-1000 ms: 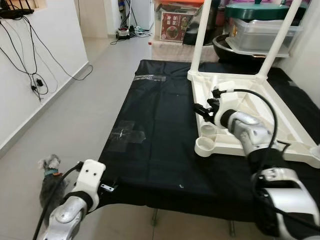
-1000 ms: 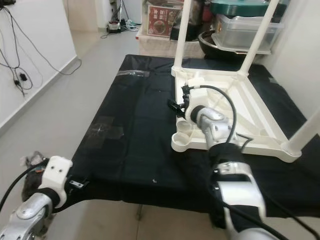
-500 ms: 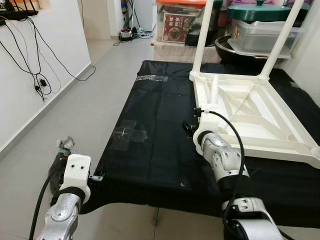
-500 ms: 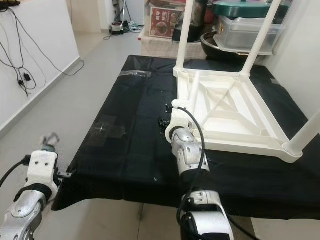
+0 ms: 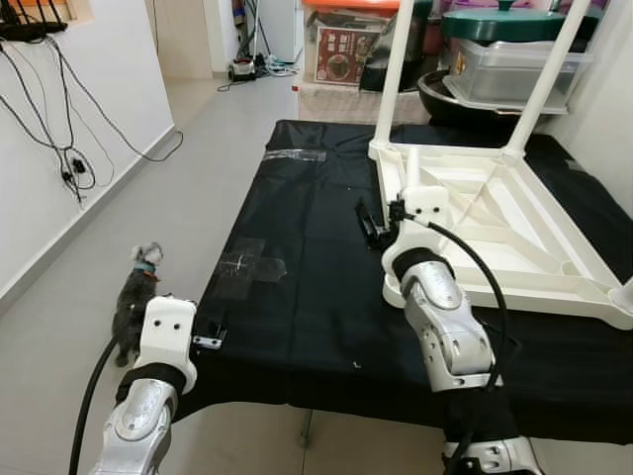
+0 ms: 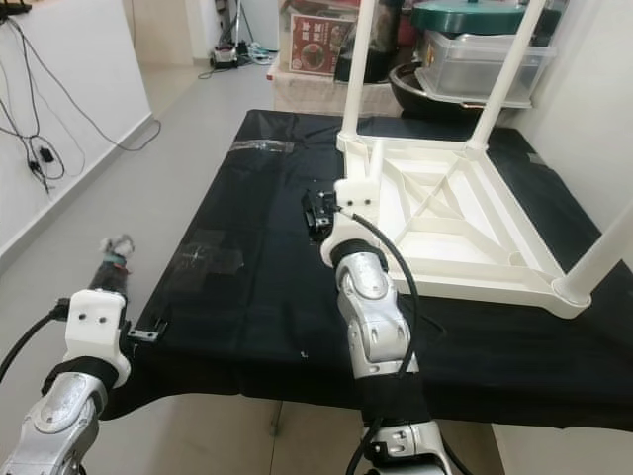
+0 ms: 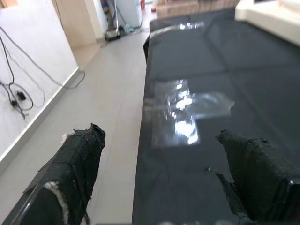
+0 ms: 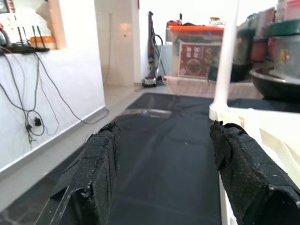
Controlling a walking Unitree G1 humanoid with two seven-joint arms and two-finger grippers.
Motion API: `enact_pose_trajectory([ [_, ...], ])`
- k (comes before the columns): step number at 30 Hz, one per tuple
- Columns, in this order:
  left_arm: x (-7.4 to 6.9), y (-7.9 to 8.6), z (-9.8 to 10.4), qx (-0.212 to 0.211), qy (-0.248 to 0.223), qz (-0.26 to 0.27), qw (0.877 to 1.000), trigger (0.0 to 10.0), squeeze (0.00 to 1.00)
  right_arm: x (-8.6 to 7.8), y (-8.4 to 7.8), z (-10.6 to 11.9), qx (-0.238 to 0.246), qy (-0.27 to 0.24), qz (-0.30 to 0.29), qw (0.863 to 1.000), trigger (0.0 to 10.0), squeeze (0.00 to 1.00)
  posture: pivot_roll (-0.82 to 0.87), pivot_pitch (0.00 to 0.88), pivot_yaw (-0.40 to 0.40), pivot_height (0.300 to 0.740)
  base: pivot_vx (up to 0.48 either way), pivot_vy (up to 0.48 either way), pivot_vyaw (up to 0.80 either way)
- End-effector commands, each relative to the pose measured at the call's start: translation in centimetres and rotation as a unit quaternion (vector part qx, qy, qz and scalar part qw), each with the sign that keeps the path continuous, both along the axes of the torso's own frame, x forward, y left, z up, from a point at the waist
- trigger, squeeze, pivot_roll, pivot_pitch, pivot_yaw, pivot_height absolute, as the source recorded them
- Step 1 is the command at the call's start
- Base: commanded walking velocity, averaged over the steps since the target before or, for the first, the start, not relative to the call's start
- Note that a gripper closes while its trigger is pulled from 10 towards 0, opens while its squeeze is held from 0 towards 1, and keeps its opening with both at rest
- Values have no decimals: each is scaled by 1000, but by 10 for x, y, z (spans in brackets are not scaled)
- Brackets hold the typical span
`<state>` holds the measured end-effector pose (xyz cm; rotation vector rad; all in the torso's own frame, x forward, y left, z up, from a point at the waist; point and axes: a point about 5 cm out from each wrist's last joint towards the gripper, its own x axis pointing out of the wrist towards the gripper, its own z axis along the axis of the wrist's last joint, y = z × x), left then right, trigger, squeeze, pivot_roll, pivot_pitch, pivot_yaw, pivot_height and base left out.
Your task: Building children table
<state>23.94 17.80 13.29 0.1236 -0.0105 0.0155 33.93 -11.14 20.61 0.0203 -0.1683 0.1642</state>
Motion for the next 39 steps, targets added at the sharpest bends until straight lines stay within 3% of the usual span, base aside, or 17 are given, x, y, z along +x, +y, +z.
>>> enact_pose_trajectory([
  [1, 1, 0, 4, -8, -8, -2, 1000, 10000, 0, 0, 2, 2, -5, -3, -1, 1000, 10000, 0, 33, 0, -42, 740, 401, 0, 0],
  [16, 0, 3, 6, -8, -7, -10, 1000, 10000, 0, 4, 6, 3, -23, 1, -6, 1000, 10000, 0, 33, 0, -39, 740, 417, 0, 0],
  [27, -1, 0, 4, -6, -5, -14, 1000, 10000, 0, 15, -7, 0, -75, 78, 8, 994, 10000, 0, 27, 0, -47, 740, 154, 0, 0],
  [33, 0, -2, 1, -1, 0, -18, 1000, 10000, 0, 23, -27, 7, -109, 102, -17, 989, 10000, 0, 19, 0, -54, 740, 0, 0, 0],
  [34, 0, -3, 1, -1, 2, -19, 1000, 10000, 0, 24, -33, 0, -111, 141, -13, 984, 10000, 0, 17, 0, -57, 740, 0, 0, 0],
  [37, 0, -3, 0, -1, 3, -19, 1000, 10000, 0, 24, -39, -7, -107, 177, -9, 978, 10000, 0, 14, 0, -59, 740, 0, 0, 0],
  [39, 1, -4, -2, 1, 8, -18, 1000, 10000, 0, 26, -55, -21, -100, 233, -23, 967, 10000, 0, 10, 0, -65, 740, 0, 0, 0],
])
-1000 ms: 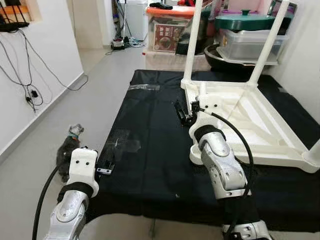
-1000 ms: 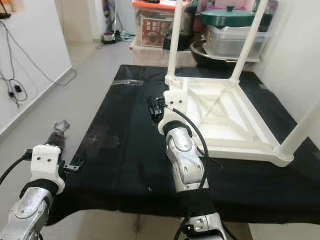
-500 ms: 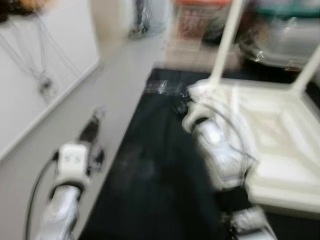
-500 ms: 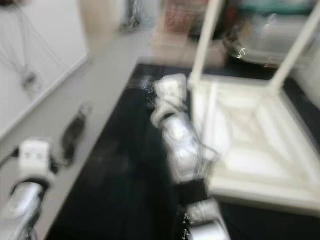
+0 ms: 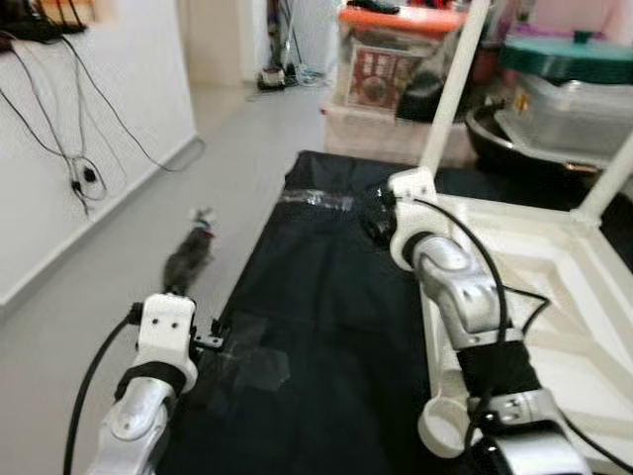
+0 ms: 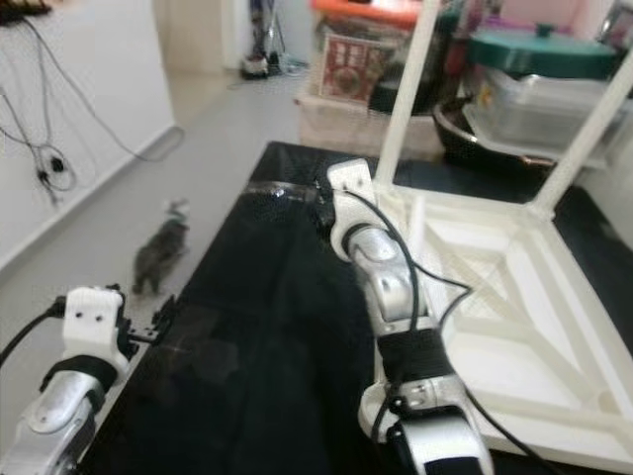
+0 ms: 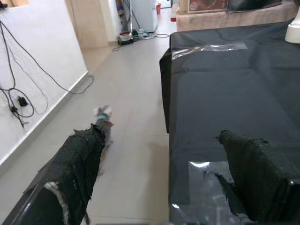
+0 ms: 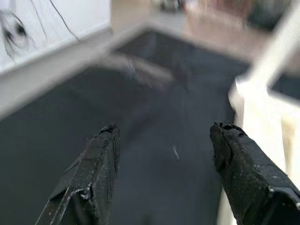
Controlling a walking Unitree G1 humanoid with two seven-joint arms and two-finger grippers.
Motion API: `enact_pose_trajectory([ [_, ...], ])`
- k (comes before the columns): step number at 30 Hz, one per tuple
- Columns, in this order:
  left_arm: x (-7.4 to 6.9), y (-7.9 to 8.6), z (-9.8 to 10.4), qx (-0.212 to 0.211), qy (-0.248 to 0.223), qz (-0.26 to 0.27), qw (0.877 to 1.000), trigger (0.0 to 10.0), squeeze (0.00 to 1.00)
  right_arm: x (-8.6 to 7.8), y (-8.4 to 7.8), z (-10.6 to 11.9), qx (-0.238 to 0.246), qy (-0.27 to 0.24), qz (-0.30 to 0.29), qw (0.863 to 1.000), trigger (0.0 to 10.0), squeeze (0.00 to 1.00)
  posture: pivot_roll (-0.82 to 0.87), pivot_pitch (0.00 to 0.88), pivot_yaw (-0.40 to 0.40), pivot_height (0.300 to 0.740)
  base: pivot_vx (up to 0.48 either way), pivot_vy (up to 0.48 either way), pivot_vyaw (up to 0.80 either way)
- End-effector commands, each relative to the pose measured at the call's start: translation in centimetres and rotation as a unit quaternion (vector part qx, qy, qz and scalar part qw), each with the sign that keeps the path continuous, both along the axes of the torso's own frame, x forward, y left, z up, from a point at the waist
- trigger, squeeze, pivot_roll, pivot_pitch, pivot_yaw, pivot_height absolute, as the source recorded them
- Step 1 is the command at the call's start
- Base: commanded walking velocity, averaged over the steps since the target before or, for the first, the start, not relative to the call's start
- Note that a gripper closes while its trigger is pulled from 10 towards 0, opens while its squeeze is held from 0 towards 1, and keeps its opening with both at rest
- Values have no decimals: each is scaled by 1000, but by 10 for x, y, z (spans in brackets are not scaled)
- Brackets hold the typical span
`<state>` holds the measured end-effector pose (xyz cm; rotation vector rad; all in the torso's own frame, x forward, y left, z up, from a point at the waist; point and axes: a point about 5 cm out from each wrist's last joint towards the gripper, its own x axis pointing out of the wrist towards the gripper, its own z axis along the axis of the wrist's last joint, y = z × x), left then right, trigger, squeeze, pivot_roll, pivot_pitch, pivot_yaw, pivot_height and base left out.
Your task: Building children table
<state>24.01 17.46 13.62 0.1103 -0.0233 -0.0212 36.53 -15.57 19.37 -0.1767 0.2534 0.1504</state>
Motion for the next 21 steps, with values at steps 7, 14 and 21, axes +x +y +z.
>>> enact_pose_trajectory([
  [7, 3, -1, -8, 11, 15, 3, 1000, 10000, 0, 7, -62, -19, 16, 90, -113, 989, 10000, 0, 11, 0, -72, 740, 0, 0, 0],
  [14, 4, -1, -9, 12, 17, 0, 1000, 10000, 0, 4, -72, -32, 26, 154, -103, 982, 10000, 0, -3, 0, -71, 740, 0, 0, 0],
  [21, 8, -3, -8, 14, 15, -1, 1000, 10000, 0, -6, -60, -58, 64, 247, -59, 965, 10000, 0, 3, 0, -79, 740, 0, 0, 0],
])
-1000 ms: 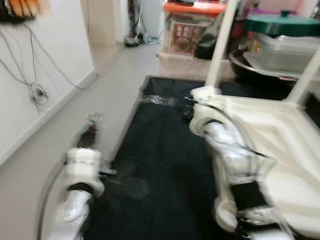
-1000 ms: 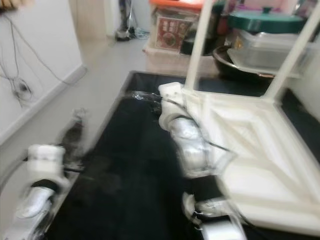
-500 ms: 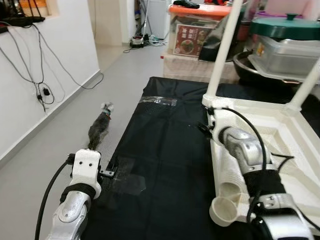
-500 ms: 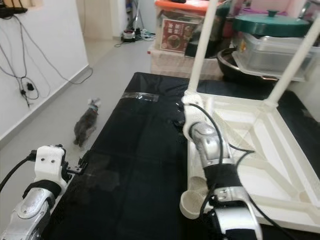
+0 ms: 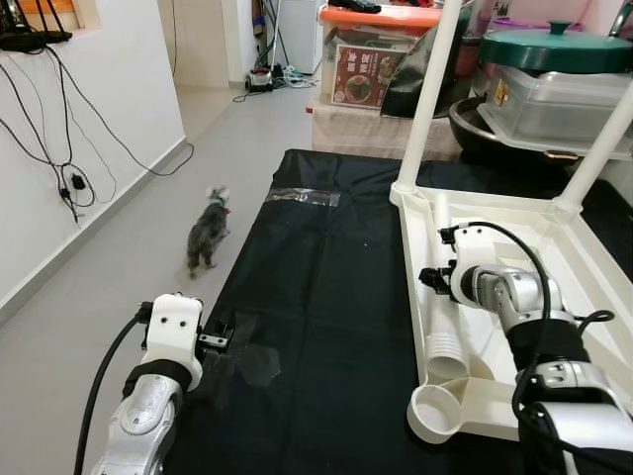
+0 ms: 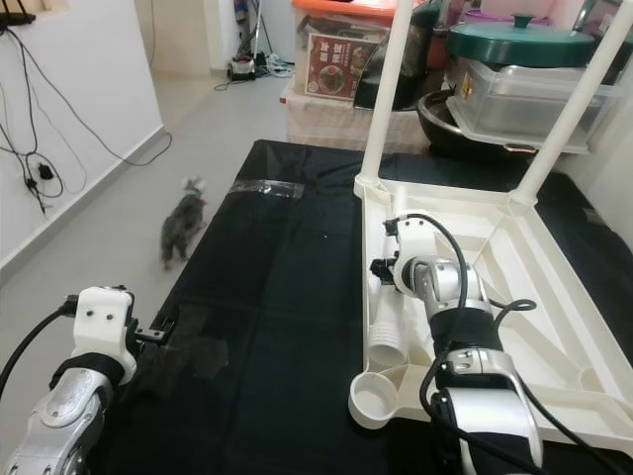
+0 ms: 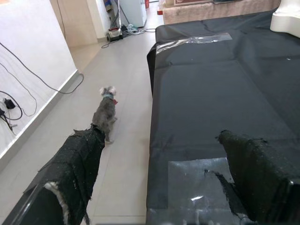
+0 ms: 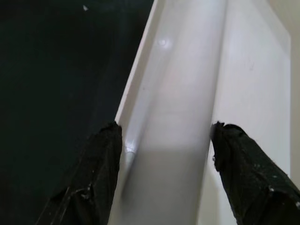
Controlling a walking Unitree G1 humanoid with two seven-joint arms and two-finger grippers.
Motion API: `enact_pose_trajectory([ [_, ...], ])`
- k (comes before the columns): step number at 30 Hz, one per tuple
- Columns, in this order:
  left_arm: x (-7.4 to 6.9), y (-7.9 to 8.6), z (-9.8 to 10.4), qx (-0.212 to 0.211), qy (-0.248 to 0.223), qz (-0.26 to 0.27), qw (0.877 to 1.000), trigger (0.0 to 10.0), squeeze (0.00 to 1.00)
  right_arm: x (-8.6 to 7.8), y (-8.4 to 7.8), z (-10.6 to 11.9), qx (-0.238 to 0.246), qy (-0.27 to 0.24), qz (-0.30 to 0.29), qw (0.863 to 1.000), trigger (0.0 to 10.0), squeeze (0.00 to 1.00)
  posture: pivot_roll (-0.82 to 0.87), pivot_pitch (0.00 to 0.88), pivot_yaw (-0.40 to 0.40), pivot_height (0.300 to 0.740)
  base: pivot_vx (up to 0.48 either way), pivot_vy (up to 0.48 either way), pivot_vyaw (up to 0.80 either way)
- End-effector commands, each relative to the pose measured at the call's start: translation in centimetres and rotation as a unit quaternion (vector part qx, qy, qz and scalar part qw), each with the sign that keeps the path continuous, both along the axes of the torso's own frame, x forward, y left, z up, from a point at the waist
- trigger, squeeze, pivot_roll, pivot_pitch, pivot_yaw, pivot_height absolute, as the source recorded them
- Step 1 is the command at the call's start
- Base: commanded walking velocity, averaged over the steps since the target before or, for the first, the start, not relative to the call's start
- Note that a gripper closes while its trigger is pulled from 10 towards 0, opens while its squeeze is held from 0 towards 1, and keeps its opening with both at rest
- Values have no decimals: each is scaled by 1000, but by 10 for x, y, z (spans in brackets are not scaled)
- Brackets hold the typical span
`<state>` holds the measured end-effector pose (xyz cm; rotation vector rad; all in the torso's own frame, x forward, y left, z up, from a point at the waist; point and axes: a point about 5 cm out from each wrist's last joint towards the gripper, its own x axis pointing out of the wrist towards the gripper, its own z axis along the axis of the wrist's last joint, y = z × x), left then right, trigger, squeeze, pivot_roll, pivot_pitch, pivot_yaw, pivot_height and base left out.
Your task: Building children table
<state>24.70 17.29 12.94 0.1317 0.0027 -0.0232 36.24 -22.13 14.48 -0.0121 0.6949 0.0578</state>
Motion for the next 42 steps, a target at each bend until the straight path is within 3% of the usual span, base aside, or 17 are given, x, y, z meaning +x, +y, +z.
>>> enact_pose_trajectory([
  [1, 1, -1, -1, 3, 2, -1, 1000, 10000, 0, -3, 6, -9, 14, 27, 11, 999, 10000, 0, 3, 0, -79, 740, 0, 0, 0],
  [4, 0, 0, -2, 6, 4, 2, 1000, 10000, 0, -2, 5, -17, 11, 42, 8, 999, 10000, 0, 10, 0, -85, 740, 0, 0, 0],
  [5, -1, 1, -3, 10, 6, 4, 1000, 10000, 0, -3, 0, -23, 3, 50, 2, 999, 3686, 0, 13, 0, -88, 740, 0, 0, 0],
  [8, -1, 1, -3, 10, 6, 4, 1000, 10000, 0, -3, 0, -23, 3, 50, 2, 999, 3686, 0, 13, 0, -88, 740, 0, 0, 0],
  [9, -2, 2, -4, 12, 8, 5, 1000, 10000, 0, -3, -4, -28, -3, 56, -2, 998, 0, 0, 13, 0, -88, 740, 0, 0, 0],
  [23, 0, 6, -3, 20, 8, 11, 1000, 10000, 0, -15, -15, -49, -44, 104, 74, 991, 0, 0, 12, 0, -92, 740, 0, 0, 0],
  [24, -1, 6, -4, 22, 10, 11, 1000, 10000, 0, -2, -6, -30, -77, 32, 115, 990, 0, 0, 12, 0, -87, 740, 0, 0, 0],
  [25, -2, 6, -5, 23, 12, 10, 1000, 10000, 0, 10, 3, -9, -114, -42, 154, 981, 8510, 0, 10, 0, -83, 740, 0, 0, 0],
  [26, -3, 6, -6, 23, 15, 10, 1000, 10000, 0, 16, 15, 15, -125, -122, 207, 963, 10000, 0, 1, 0, -78, 740, 0, 0, 0],
  [27, -3, 6, -6, 23, 15, 10, 1000, 10000, 0, 16, 15, 15, -125, -122, 207, 963, 10000, 0, 1, 0, -78, 740, 0, 0, 0],
  [29, -5, 7, -8, 23, 19, 10, 1000, 10000, 0, 10, 29, 49, -120, -219, 305, 919, 10000, 0, -3, 0, -75, 740, 0, 0, 0],
  [30, -5, 7, -8, 23, 19, 10, 1000, 10000, 0, 10, 29, 49, -120, -219, 305, 919, 10000, 0, -3, 0, -75, 740, 0, 0, 0],
  [31, -5, 7, -8, 23, 20, 10, 999, 10000, 0, 2, 32, 58, -120, -247, 353, 895, 10000, 1000, -17, 0, -67, 740, 0, 0, 0],
  [32, -6, 7, -9, 22, 22, 10, 999, 10000, 0, -8, 29, 63, -120, -259, 387, 877, 10000, 1000, -27, 0, -62, 740, 0, 0, 0],
  [34, -6, 7, -10, 22, 23, 9, 999, 10000, 0, -15, 27, 66, -122, -263, 407, 866, 10000, 1000, -27, 0, -62, 740, 0, 0, 0],
  [39, -6, 6, -12, 20, 25, 5, 999, 10000, 0, -28, 21, 66, -134, -272, 427, 852, 10000, 1000, -43, 0, -55, 740, 0, 0, 0],
  [42, -7, 5, -13, 18, 29, 4, 999, 10000, 0, -55, 17, 51, -194, -278, 467, 817, 10000, 1000, -53, 0, -56, 740, 0, 0, 0],
])
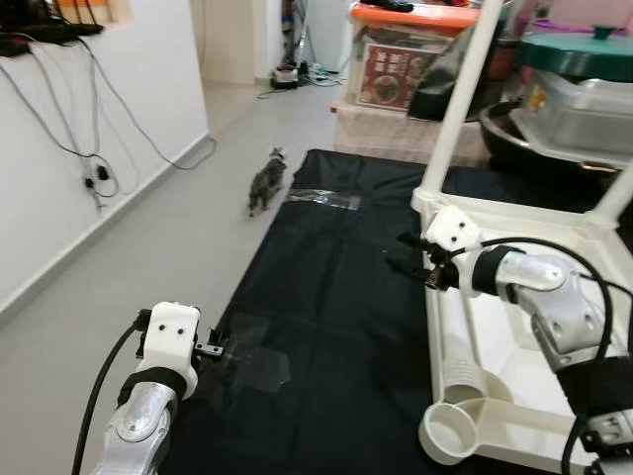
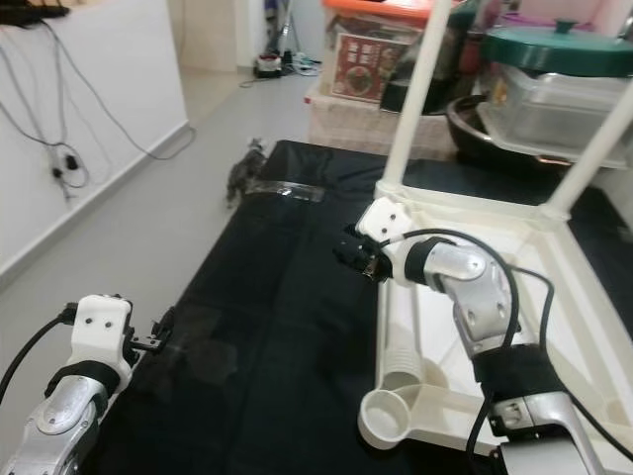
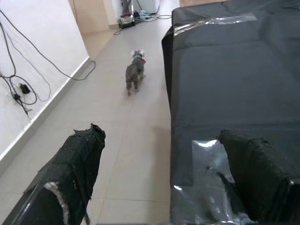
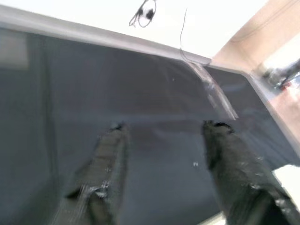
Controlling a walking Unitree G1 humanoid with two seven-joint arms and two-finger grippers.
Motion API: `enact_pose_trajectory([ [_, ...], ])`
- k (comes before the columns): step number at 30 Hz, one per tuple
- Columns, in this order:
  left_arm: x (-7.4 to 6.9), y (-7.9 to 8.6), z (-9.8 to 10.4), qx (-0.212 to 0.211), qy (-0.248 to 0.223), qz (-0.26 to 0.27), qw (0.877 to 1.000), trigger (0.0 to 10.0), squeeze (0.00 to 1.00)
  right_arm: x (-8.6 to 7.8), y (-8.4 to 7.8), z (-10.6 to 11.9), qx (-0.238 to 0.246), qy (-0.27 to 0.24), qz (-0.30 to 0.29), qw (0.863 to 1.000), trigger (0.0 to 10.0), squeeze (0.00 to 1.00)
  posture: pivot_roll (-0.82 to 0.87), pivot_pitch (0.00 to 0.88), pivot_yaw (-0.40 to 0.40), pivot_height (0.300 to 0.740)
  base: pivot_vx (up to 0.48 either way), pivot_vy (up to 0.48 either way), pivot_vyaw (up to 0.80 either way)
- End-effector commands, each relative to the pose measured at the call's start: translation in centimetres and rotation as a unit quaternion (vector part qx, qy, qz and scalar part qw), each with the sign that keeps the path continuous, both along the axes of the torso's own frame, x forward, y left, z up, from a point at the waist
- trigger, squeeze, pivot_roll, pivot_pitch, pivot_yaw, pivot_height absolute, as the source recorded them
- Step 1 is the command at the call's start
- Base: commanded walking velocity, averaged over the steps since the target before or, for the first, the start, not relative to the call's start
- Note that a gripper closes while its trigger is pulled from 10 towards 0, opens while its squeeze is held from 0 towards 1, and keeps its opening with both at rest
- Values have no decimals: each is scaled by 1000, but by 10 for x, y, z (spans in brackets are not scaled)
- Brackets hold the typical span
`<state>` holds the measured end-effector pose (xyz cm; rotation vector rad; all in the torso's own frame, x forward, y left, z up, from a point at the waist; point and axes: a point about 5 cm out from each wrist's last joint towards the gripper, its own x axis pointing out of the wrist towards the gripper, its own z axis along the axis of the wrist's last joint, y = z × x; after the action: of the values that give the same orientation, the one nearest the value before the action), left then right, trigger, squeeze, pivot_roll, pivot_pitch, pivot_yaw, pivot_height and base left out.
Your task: Building children table
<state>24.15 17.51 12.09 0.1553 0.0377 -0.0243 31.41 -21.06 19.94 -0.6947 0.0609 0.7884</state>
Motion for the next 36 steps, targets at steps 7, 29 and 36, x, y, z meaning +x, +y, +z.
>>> enact_pose_trajectory([
  [7, -3, 3, -10, 5, 20, -2, 1000, 10000, 0, -57, -20, -32, -134, 102, 115, 979, 10000, 1000, -98, 0, -12, 740, 0, 0, 0],
  [29, 4, -2, -12, 6, 18, -11, 1000, 10000, 0, -43, -35, -31, -262, 92, 100, 956, 10000, 1000, -87, 0, -34, 740, 0, 0, 0],
  [36, 5, -2, -14, 6, 19, -10, 1000, 10000, 0, -41, -31, -36, -248, 94, 92, 960, 10000, 1000, -92, 0, -32, 740, 0, 0, 0],
])
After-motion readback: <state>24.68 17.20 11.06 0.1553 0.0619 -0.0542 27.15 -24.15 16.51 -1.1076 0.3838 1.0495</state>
